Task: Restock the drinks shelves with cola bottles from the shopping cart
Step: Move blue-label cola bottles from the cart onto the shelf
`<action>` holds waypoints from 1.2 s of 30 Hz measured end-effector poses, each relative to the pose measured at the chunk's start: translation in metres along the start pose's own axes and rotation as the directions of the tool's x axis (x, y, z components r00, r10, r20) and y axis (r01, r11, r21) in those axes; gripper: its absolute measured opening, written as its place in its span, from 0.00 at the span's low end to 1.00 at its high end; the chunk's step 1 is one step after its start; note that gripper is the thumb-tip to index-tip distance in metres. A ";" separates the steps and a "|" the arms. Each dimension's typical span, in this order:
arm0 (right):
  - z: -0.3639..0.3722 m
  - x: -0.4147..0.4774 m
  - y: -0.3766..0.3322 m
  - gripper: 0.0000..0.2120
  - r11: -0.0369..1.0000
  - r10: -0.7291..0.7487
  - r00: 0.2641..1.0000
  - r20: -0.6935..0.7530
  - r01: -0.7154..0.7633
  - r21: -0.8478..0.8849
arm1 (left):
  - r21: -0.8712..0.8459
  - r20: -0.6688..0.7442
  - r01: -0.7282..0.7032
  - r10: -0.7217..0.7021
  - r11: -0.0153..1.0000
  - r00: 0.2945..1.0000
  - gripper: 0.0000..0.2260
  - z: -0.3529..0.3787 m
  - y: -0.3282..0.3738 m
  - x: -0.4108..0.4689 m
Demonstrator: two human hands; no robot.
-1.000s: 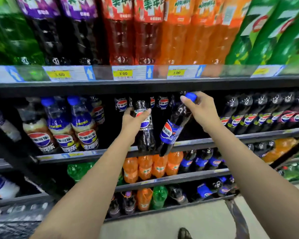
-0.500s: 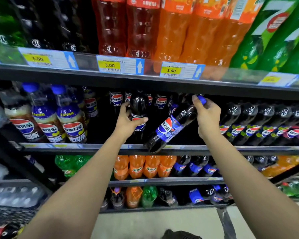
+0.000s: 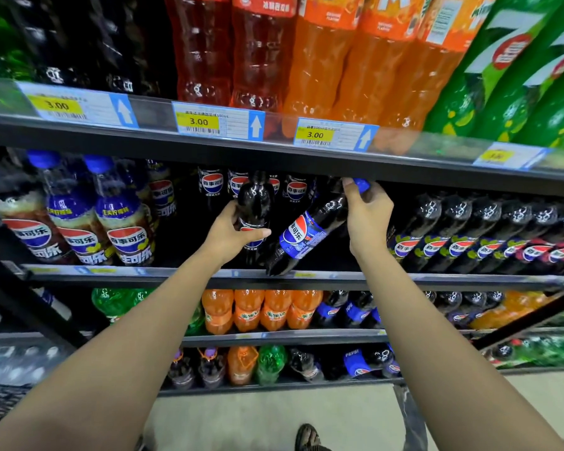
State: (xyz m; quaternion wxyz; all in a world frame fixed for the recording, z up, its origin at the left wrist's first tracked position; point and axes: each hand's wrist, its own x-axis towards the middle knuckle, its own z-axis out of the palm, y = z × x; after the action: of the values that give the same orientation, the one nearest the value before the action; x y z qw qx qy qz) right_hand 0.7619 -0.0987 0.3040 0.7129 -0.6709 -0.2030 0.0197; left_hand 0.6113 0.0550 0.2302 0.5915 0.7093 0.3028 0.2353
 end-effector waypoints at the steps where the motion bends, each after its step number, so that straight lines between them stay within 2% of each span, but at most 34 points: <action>1: 0.003 0.000 -0.001 0.03 1.000 -0.008 1.000 -0.008 0.008 -0.007 | 0.002 0.002 -0.004 0.004 1.000 1.000 0.28 0.000 0.001 0.000; 11: 0.003 0.004 0.010 0.06 0.992 0.047 0.982 -0.182 -0.025 0.122 | -0.017 0.008 -0.007 0.007 1.000 1.000 0.27 0.001 0.000 -0.003; 17: 0.000 0.004 0.011 0.02 0.994 -0.021 0.979 -0.205 0.041 0.097 | 0.011 0.006 -0.012 0.012 1.000 1.000 0.29 0.000 -0.002 0.000; 21: 0.011 -0.007 0.018 0.05 0.996 -0.089 0.994 -0.059 0.087 -0.026 | 0.014 0.003 -0.025 0.025 1.000 1.000 0.29 -0.001 -0.003 0.000; 25: 0.014 -0.009 0.016 0.05 0.995 -0.090 0.989 0.118 0.095 -0.039 | 0.012 0.003 -0.042 0.042 0.999 0.999 0.28 -0.001 -0.004 -0.002; 32: 0.014 0.006 0.009 0.08 0.990 0.050 0.943 0.329 -0.090 0.106 | 0.010 0.010 -0.051 0.051 0.999 0.999 0.28 -0.003 -0.004 -0.002; 36: 0.026 0.009 0.005 0.07 0.990 0.077 0.910 0.407 -0.117 0.076 | 0.037 0.033 -0.058 0.057 0.998 0.998 0.28 -0.009 -0.005 0.002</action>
State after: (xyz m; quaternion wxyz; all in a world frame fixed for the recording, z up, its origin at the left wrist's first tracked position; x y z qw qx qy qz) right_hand 0.7632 -0.0713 0.3015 0.6862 -0.6256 -0.3107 0.2029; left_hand 0.6058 0.0629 0.2273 0.5757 0.7324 0.2772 0.2352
